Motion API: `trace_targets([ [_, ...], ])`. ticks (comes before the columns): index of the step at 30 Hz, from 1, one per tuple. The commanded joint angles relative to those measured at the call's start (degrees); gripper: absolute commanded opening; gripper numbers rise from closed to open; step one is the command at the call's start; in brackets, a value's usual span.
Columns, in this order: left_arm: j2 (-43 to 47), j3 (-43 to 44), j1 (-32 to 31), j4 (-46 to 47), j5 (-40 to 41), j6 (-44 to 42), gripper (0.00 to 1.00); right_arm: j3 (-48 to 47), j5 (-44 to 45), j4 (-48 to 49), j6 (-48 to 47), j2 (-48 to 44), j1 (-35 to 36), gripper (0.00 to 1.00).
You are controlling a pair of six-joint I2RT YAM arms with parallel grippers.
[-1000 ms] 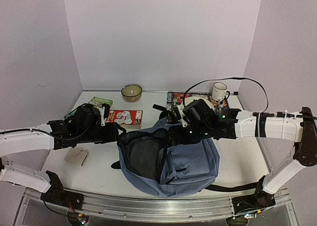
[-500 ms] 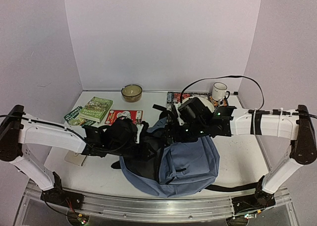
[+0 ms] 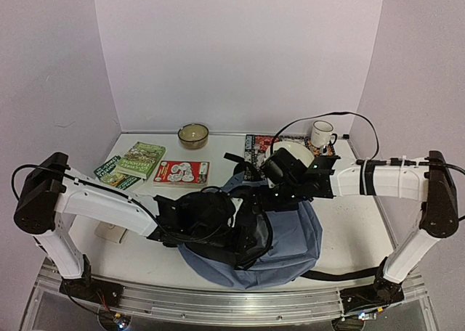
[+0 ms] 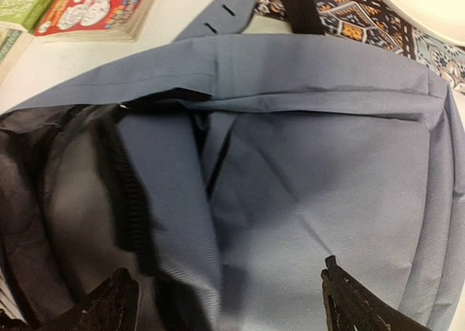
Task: Pack the student bag
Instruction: Adjust the largest pocket of the student bag, then pick up the book from the book.
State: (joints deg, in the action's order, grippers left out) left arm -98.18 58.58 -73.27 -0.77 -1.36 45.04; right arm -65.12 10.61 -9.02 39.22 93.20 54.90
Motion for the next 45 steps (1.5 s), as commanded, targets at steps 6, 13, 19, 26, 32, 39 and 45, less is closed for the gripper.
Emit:
trace_targets([
  [6, 4.3, 0.4, -1.8, 5.7, 2.0, -3.5, 0.35, 5.9, 3.5, -1.3, 0.8, 1.2, -2.0, 0.84],
  [13, 11.4, -3.3, 1.1, 3.2, 7.9, -3.6, 0.4, 8.7, 4.0, -1.1, 1.0, -1.0, -2.5, 0.79],
  [19, 17.8, -7.1, 9.1, -0.5, 8.1, -2.0, 0.45, 10.8, 4.5, -0.2, 1.2, -3.7, -3.4, 0.78],
  [26, 25.8, -12.0, 22.9, -5.5, 9.0, 0.7, 0.47, 11.9, 4.3, 1.7, 1.5, -4.9, -4.1, 0.74],
  [32, 30.2, -16.9, 35.7, -5.9, 8.1, 3.4, 0.49, 11.5, 4.6, 3.3, -0.7, -6.6, -4.2, 0.74],
  [39, 29.0, -18.4, 51.6, -3.3, 3.1, 6.8, 0.55, 10.9, 1.5, 4.2, -1.4, -5.0, -4.2, 0.73],
  [45, 23.2, -17.0, 62.9, 2.4, -1.7, 9.4, 0.59, 11.0, -2.0, 6.3, -3.2, -7.6, -4.1, 0.74],
])
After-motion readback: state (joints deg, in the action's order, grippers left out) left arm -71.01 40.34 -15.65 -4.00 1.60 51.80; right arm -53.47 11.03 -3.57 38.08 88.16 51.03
